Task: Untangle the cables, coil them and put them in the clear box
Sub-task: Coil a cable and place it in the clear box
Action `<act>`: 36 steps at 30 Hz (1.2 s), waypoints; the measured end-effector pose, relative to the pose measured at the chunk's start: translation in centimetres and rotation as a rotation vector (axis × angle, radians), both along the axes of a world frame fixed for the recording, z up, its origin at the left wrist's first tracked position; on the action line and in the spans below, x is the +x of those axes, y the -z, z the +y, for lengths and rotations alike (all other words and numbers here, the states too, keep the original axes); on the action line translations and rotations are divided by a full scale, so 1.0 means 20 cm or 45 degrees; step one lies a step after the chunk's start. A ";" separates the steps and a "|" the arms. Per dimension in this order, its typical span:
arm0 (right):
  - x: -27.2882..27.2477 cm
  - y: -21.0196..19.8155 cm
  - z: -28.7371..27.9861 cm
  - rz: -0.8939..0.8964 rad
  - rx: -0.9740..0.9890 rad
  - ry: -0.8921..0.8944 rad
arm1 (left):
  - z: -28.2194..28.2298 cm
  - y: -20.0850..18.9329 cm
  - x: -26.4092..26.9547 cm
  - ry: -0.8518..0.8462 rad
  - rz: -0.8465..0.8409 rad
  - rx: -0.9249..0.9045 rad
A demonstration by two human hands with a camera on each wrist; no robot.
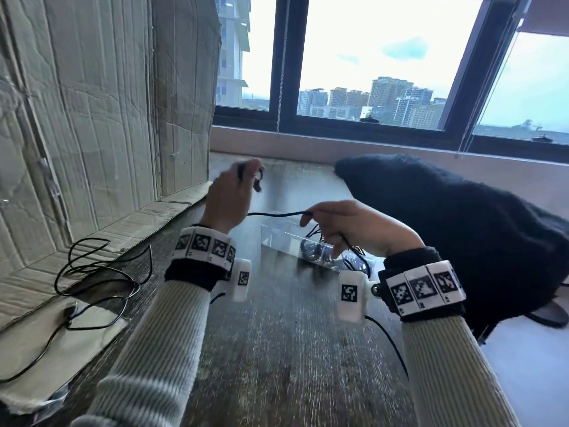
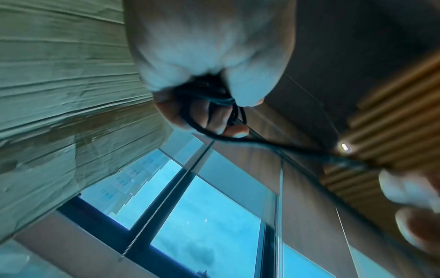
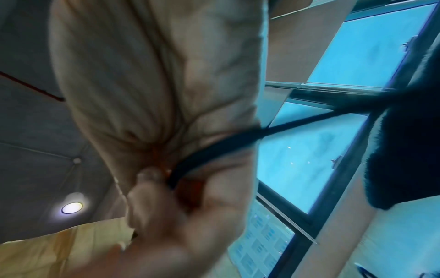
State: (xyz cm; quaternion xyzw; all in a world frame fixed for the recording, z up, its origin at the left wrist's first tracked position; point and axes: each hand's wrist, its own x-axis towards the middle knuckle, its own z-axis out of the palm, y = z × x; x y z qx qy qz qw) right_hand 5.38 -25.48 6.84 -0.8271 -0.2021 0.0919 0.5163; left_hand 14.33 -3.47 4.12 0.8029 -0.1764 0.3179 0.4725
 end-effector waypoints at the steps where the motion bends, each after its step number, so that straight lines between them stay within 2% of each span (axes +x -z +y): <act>1: -0.02 -0.02 0.01 -0.064 -0.049 0.016 | -0.02 0.02 0.00 -0.072 0.014 0.238; 3: -0.04 -0.05 0.02 -0.286 -0.171 0.117 | -0.05 0.04 0.01 -0.058 0.103 0.433; 6: 0.00 -0.06 0.01 -0.578 -0.173 0.282 | -0.10 0.06 -0.03 0.327 0.242 0.383; 8: 0.03 -0.05 -0.01 -0.678 -0.077 0.392 | -0.14 0.04 -0.09 0.544 0.274 0.367; 12: 0.08 -0.02 -0.06 -0.707 0.074 0.513 | -0.21 -0.01 -0.15 0.573 0.302 0.419; 15: 0.09 0.00 -0.08 -0.678 0.158 0.558 | -0.20 -0.01 -0.16 0.577 0.464 0.117; 20: 0.11 0.02 -0.09 -0.632 0.268 0.578 | -0.17 -0.04 -0.14 0.992 0.619 -0.730; 23: 0.12 0.03 -0.04 -0.623 0.298 0.577 | -0.19 -0.05 -0.14 1.089 0.637 -0.941; 26: 0.14 0.07 0.03 -0.520 0.154 0.523 | -0.20 -0.05 -0.13 1.154 0.581 -1.097; 30: 0.12 0.10 0.08 -0.148 -0.105 0.262 | -0.20 -0.07 -0.13 1.068 0.565 -1.367; 32: 0.08 0.07 0.07 -0.087 -0.310 0.152 | -0.18 -0.07 -0.12 0.858 0.535 -1.386; 34: 0.03 0.03 0.06 -0.111 -0.453 0.105 | -0.16 -0.05 -0.10 0.610 0.448 -1.163; 36: 0.00 -0.01 0.04 -0.204 -0.496 0.141 | -0.15 -0.03 -0.07 0.441 0.353 -0.781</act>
